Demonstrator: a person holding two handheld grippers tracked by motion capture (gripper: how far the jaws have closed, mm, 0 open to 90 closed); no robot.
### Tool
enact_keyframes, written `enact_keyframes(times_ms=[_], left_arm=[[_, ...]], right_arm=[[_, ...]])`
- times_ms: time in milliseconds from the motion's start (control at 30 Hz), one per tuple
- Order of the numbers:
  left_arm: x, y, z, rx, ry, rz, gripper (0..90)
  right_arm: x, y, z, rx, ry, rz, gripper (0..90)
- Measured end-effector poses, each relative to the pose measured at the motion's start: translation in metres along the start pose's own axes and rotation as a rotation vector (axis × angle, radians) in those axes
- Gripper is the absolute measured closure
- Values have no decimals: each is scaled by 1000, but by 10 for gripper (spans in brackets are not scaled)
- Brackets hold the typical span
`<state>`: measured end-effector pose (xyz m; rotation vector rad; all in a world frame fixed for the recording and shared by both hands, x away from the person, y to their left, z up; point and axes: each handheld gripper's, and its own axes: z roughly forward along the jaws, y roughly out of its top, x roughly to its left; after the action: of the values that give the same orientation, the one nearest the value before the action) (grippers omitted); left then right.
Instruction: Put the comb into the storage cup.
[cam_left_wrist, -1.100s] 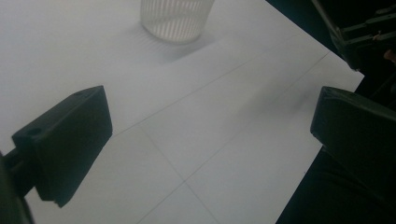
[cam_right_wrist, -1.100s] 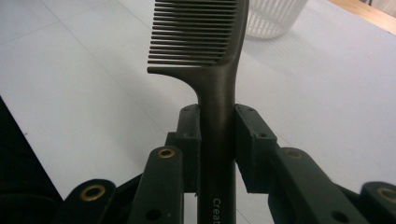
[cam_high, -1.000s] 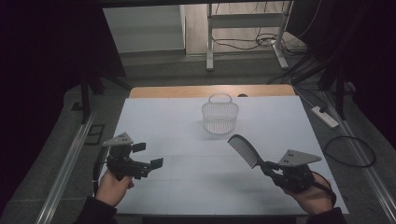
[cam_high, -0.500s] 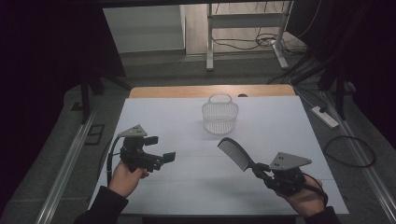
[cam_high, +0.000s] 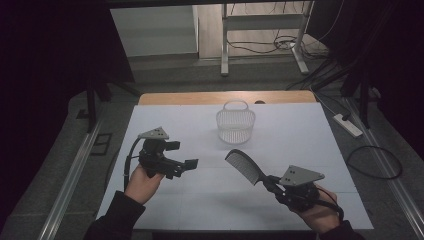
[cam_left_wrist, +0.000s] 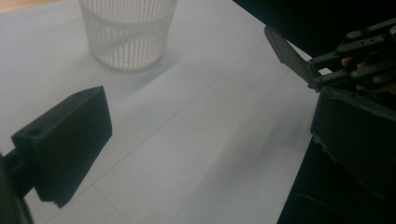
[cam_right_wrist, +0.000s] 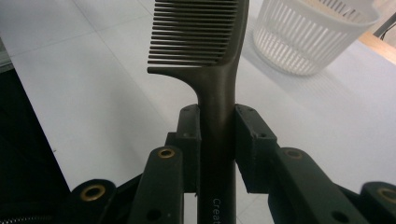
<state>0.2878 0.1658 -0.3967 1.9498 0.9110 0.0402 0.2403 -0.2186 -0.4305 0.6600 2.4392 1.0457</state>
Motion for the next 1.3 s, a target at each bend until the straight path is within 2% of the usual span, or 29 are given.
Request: enact_keyframes(times_ms=[200, 633, 833, 1067, 1300], left_arm=[[-5, 2, 6, -2, -34, -6, 0], [-12, 1, 17, 32, -36, 7, 0], [-13, 0, 20, 48, -50, 16, 0], [-12, 1, 24, 40, -98, -12, 0], [-14, 3, 32, 63, -141, -36, 0]], right_arm=[[6, 3, 3, -8, 3, -25, 724], [21, 6, 8, -30, 16, -66, 725], [30, 8, 12, -36, 16, -111, 725], [37, 9, 14, -49, 12, -157, 725], [44, 12, 17, -63, 18, -194, 725]])
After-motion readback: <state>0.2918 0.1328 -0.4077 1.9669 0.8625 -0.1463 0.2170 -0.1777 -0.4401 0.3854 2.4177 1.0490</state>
